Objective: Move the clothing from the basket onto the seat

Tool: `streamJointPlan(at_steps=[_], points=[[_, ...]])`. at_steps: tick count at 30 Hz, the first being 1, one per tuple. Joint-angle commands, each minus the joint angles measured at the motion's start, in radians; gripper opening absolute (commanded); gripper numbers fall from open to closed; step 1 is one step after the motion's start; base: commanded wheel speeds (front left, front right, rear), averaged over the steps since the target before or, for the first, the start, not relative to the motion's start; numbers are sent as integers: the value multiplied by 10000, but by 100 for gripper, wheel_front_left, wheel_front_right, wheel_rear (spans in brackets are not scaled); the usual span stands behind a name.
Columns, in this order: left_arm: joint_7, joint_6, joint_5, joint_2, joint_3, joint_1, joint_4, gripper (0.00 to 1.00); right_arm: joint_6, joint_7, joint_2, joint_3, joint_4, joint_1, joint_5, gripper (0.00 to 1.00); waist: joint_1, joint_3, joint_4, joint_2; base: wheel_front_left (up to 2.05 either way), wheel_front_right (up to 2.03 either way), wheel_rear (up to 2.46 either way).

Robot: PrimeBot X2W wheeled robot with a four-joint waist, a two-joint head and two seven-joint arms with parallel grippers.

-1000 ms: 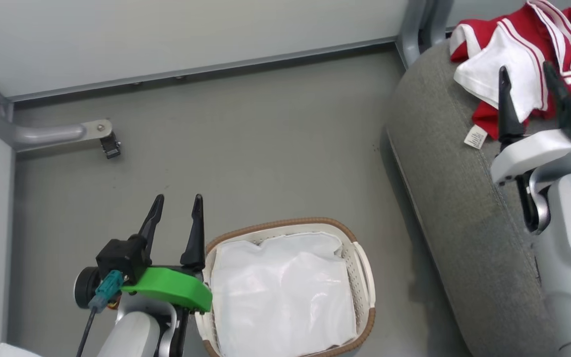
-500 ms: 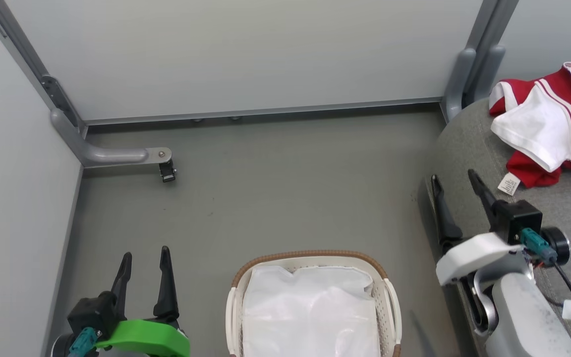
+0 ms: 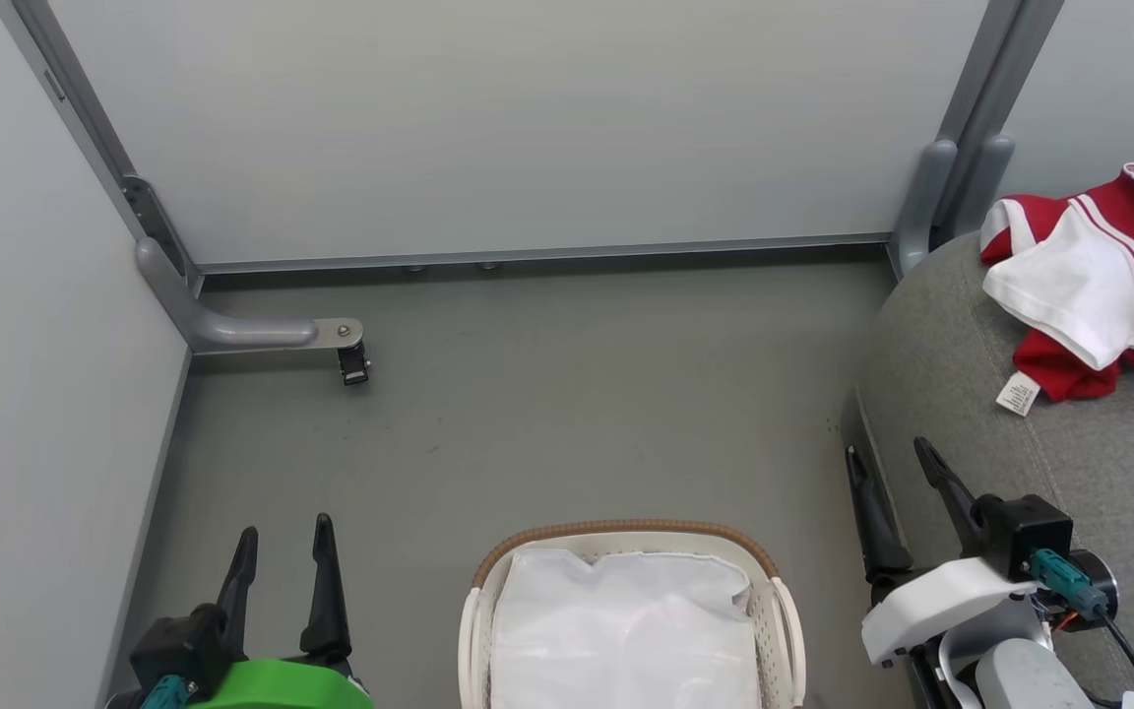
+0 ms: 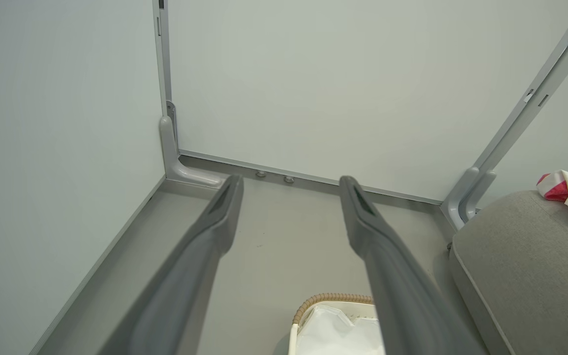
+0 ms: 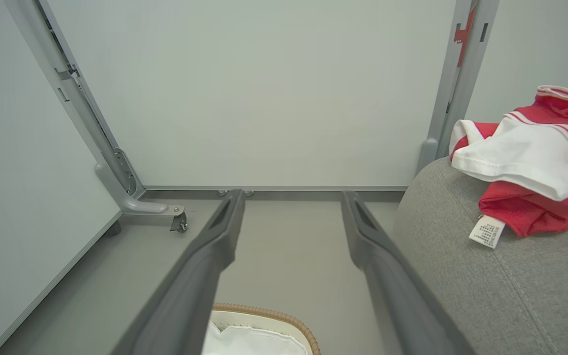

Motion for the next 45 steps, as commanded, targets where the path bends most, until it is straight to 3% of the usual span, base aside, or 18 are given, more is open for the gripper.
streamJointPlan(at_steps=[1,21,22,25,45], points=[[7,-65,53,-8,63,208,-9,100,-15,-22,-38,-3,-54,177,-46,100,1,7,-39,120,0,0,0],[7,-15,-138,-15,-21,256,-11,100,-15,-22,-38,-83,-84,179,41,100,1,43,-148,120,0,0,0],[0,-29,-130,-10,-15,103,-23,0,0,0,2,-58,-36,42,23,0,1,43,-149,0,0,0,0],[21,-34,-215,-13,-11,99,220,0,0,29,42,-64,180,129,94,0,1,44,-152,1,0,0,0],[961,-248,-3404,7,540,-331,170,0,-2,983,22,-499,-75,125,3671,0,1,25,-220,19,0,0,0]])
